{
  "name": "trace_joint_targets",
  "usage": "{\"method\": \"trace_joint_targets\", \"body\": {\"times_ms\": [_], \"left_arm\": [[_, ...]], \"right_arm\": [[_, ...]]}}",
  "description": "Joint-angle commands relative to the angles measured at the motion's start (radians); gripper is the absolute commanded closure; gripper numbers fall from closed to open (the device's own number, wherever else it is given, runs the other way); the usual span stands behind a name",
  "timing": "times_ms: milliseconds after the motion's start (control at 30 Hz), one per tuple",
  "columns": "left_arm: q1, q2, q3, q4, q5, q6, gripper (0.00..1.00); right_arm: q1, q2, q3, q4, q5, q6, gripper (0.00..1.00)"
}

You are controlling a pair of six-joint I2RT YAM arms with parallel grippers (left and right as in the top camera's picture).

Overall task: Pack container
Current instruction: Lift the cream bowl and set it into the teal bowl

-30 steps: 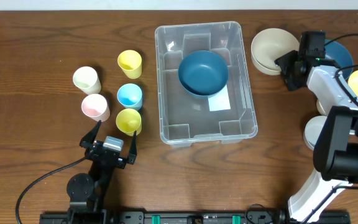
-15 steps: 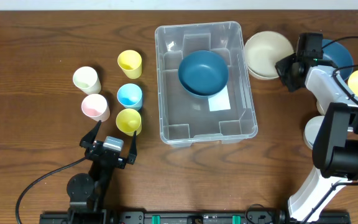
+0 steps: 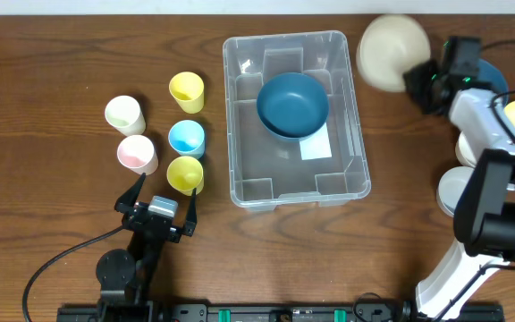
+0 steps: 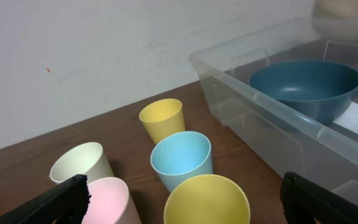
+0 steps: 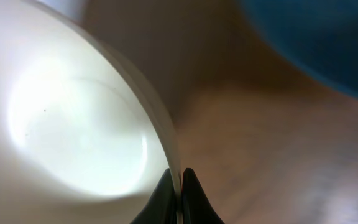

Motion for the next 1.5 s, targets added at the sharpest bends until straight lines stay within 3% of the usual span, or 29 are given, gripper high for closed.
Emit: {"method": "trace_joint_targets", "body": {"times_ms": [0, 100, 267, 533, 833, 1300, 1467], "left_arm": [[0.006, -0.005, -0.018, -0.034, 0.013, 0.006, 0.02], [0.006, -0.005, -0.018, -0.034, 0.013, 0.006, 0.02], [0.006, -0.005, -0.018, -0.034, 0.013, 0.006, 0.02], [0.006, -0.005, -0.018, -0.034, 0.013, 0.006, 0.02], [0.006, -0.005, -0.018, -0.034, 0.013, 0.006, 0.02], [0.006, -0.005, -0.018, -0.034, 0.013, 0.006, 0.02], [0.006, -0.005, -0.018, -0.034, 0.013, 0.006, 0.02]], "right_arm": [[0.004, -0.14, 0.153, 0.003, -0.265, -0.117, 0.98], [0.063, -0.198, 0.224, -0.083, -0.334, -0.25, 0.98], [0.229, -0.239, 0.236, -0.267, -0.148, -0.408, 0.98], [0.417, -0.136, 0.234, -0.409, 0.027, -0.418, 0.99], [0.427, -0.042, 0.234, -0.435, 0.035, -0.417, 0.98], [0.428, 0.024, 0.234, -0.438, 0.064, -0.417, 0.75], [0.427, 0.024, 0.235, -0.421, 0.066, -0.423, 0.57]]}}
